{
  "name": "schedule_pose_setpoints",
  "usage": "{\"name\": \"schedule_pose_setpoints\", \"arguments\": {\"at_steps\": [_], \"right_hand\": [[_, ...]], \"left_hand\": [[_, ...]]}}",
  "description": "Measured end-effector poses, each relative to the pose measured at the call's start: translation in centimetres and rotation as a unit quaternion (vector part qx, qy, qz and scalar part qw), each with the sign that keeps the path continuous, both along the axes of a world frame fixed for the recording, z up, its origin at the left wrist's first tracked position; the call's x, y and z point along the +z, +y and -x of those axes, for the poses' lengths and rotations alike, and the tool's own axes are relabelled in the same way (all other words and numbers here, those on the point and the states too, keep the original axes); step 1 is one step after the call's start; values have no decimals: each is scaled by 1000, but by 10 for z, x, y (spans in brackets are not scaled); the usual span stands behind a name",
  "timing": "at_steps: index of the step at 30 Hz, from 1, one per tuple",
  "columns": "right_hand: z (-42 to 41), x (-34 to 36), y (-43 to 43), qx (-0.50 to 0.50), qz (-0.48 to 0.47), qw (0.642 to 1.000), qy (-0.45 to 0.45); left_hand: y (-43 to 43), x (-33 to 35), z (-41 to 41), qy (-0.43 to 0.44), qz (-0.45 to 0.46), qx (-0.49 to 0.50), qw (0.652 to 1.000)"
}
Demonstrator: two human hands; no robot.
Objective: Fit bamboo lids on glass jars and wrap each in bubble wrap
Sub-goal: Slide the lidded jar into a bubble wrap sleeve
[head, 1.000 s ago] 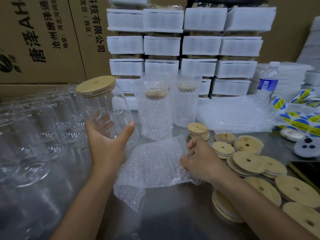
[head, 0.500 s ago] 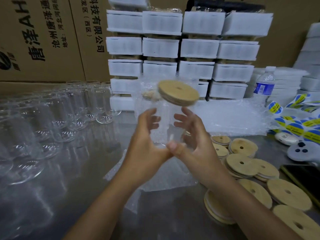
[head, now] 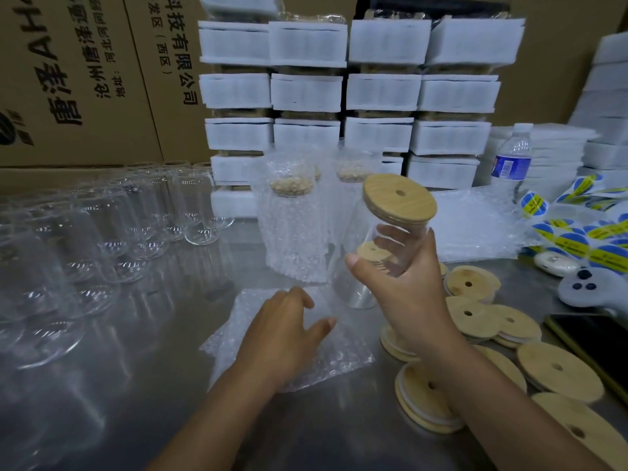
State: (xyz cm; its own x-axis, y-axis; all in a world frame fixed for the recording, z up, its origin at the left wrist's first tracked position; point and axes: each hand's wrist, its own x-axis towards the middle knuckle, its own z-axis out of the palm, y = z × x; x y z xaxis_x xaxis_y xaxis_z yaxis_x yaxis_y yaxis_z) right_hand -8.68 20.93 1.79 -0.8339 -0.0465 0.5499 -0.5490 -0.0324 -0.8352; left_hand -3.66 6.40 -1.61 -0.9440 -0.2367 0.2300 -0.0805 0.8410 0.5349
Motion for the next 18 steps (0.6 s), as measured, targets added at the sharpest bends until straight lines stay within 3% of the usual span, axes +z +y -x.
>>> {"name": "schedule_pose_setpoints", "arguments": {"at_steps": [3,10,18], "right_hand": [[0,-1,0,12,27,1000,-1],[5,5,-3,44,138,987,-72],[6,4,-1,46,148,984,-85]], "left_hand": [[-4,0,0,-40,6,-7,999],[-9,1,2,-17,-14,-28,999],[-8,-4,3,-23,-21,-16,999]]}}
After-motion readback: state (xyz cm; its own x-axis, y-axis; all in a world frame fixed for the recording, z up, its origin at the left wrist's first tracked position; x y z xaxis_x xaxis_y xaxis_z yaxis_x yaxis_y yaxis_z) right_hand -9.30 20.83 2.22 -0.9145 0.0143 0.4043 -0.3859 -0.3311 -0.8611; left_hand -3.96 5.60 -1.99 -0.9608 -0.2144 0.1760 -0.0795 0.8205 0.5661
